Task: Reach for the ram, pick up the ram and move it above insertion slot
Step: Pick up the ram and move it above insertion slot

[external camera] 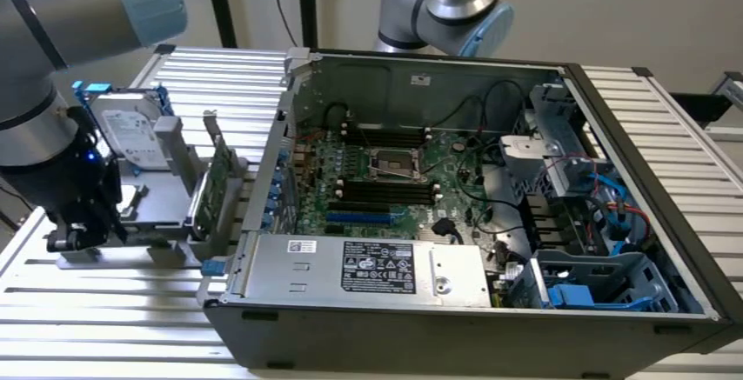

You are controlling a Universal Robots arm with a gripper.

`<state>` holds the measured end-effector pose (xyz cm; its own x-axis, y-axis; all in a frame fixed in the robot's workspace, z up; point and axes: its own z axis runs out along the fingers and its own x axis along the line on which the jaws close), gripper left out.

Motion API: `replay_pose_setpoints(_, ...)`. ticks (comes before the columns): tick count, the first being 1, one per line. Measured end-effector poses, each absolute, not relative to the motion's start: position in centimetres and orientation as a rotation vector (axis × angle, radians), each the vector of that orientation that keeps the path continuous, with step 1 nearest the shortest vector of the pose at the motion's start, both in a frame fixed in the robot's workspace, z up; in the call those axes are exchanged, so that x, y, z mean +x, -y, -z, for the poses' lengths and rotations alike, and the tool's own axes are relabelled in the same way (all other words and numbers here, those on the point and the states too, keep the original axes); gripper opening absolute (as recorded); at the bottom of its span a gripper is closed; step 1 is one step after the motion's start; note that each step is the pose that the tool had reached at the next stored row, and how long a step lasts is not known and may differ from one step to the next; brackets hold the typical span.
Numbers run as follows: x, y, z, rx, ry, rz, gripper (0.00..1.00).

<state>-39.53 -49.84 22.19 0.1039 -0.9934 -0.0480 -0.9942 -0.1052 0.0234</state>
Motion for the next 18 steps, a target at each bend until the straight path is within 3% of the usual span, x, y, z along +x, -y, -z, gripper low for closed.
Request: replay_pose_setpoints(18, -39.4, 49.8, -29.5, -2.318, -2.094, -0.083, 0.13)
